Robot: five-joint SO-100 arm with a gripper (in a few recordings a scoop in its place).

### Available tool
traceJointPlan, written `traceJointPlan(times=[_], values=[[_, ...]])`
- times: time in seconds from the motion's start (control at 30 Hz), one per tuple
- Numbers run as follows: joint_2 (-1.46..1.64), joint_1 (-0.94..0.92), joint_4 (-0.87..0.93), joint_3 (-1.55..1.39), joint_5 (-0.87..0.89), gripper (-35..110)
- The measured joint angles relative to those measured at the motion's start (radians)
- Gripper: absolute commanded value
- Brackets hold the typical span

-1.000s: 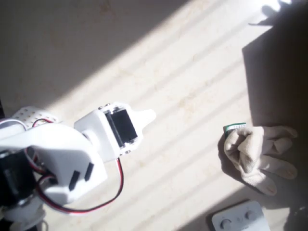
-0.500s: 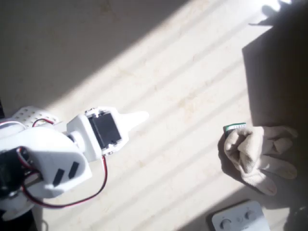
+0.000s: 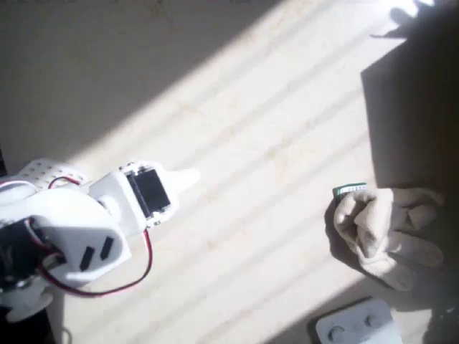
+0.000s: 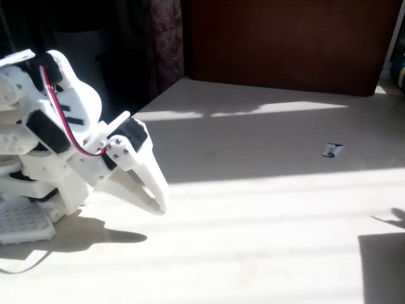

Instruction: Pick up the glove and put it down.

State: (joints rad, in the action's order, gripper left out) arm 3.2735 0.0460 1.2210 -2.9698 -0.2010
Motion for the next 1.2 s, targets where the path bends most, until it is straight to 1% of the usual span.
traceJointPlan(times=[1.2], values=[[0.008,0.0,0.0,-0.018,0.0,0]])
